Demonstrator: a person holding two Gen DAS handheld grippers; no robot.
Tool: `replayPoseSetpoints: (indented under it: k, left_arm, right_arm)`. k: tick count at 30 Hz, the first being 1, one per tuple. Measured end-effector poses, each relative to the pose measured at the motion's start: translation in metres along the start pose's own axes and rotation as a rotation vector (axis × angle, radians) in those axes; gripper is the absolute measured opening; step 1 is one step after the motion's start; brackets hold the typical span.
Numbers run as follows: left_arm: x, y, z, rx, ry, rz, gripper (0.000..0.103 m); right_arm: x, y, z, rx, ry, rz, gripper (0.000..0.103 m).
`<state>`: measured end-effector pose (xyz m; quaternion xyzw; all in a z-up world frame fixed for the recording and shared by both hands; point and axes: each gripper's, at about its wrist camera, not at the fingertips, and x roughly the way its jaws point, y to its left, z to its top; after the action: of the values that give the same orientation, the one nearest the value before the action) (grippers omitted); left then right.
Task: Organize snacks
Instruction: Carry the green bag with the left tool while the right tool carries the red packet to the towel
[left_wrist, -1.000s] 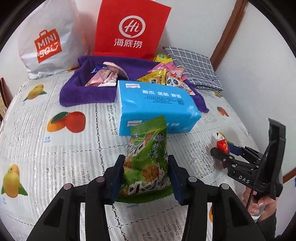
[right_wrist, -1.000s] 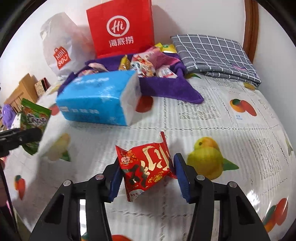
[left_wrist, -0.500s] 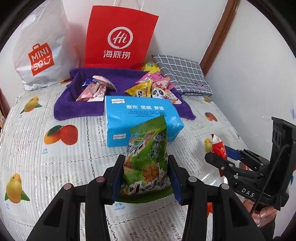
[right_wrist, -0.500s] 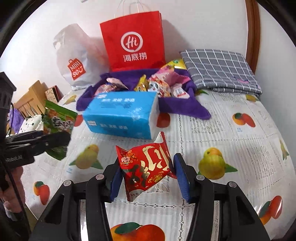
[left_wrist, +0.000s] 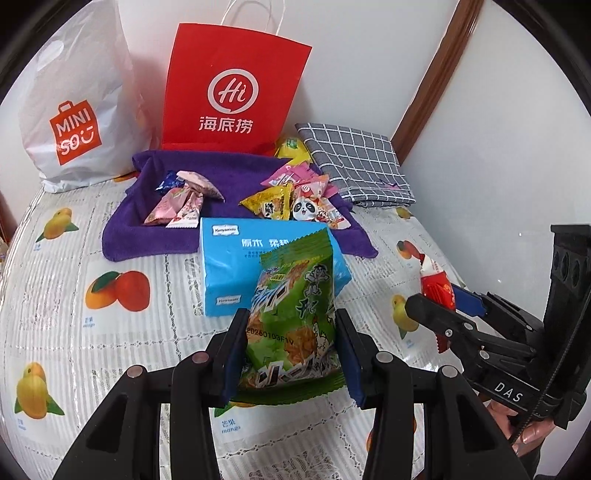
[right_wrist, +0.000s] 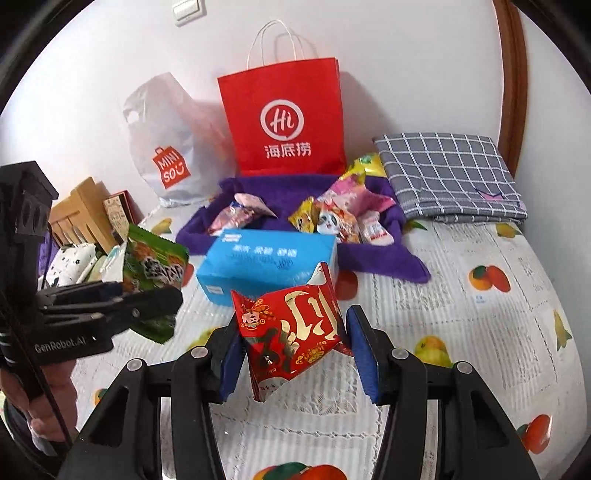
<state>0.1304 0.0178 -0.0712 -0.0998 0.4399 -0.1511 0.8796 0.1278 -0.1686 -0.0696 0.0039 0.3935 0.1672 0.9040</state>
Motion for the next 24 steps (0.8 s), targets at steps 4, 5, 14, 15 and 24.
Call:
replayPoseSetpoints:
  k: [4, 5, 14, 15, 24]
  left_arm:
    - [0.0, -0.002, 0.006, 0.007, -0.004, 0.007, 0.043]
    - [0.0, -0.002, 0.008, 0.007, -0.004, 0.008, 0.043]
    - [0.0, -0.009, 0.026, 0.028, -0.018, 0.016, 0.043]
    - [0.0, -0.01, 0.027, 0.029, -0.02, 0.017, 0.043]
    - [0.005, -0.015, 0.04, 0.049, -0.028, 0.021, 0.043]
  right_arm:
    - [0.001, 0.001, 0.01, 0.004, -0.005, -0.005, 0.052]
    - [0.002, 0.001, 0.012, 0.008, -0.007, -0.005, 0.052]
    - [0.007, -0.009, 0.025, 0.038, -0.009, -0.014, 0.052]
    - [0.007, -0.009, 0.027, 0.04, -0.012, -0.015, 0.052]
    - [0.011, -0.016, 0.046, 0.051, -0.029, -0.028, 0.052]
